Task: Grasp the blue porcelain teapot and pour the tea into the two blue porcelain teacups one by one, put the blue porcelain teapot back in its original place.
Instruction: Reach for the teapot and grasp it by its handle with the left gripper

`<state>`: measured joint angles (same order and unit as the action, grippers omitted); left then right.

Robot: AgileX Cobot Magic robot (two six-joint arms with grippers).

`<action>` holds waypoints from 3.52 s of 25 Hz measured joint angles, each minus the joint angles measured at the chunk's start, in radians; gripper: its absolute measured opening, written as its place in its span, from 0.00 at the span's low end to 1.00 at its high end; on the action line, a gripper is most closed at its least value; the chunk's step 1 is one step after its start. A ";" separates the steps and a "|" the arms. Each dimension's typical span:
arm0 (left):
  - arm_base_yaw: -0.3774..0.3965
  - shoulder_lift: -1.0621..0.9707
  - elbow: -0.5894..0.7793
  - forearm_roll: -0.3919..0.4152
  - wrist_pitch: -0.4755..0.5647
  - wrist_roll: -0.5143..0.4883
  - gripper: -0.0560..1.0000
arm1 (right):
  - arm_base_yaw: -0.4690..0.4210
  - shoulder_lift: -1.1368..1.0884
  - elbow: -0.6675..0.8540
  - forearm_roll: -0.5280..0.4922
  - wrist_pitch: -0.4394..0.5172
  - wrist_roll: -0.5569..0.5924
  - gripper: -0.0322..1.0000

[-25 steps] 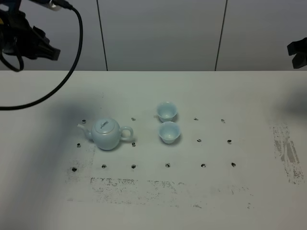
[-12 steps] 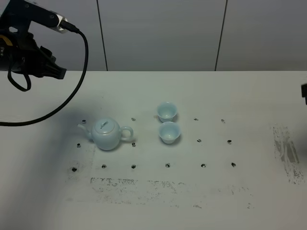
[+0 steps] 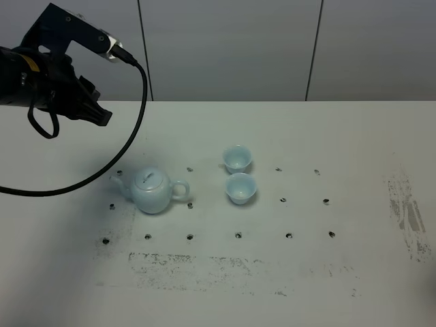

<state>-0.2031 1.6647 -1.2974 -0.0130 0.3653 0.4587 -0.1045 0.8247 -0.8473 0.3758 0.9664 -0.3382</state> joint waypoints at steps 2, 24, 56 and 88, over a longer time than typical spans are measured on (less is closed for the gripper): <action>0.000 0.000 0.000 0.000 0.000 0.000 0.46 | 0.000 -0.100 0.032 -0.031 0.021 0.022 0.25; 0.000 0.000 0.000 0.000 -0.068 0.003 0.46 | 0.000 -0.830 0.325 -0.276 0.141 0.306 0.25; -0.231 0.119 -0.166 -0.002 0.162 0.081 0.43 | 0.000 -0.832 0.326 -0.259 0.150 0.316 0.25; -0.277 0.371 -0.177 -0.127 0.203 0.304 0.57 | 0.000 -0.832 0.326 -0.259 0.150 0.318 0.25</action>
<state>-0.4806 2.0358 -1.4745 -0.1398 0.5680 0.7624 -0.1045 -0.0069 -0.5216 0.1171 1.1165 -0.0198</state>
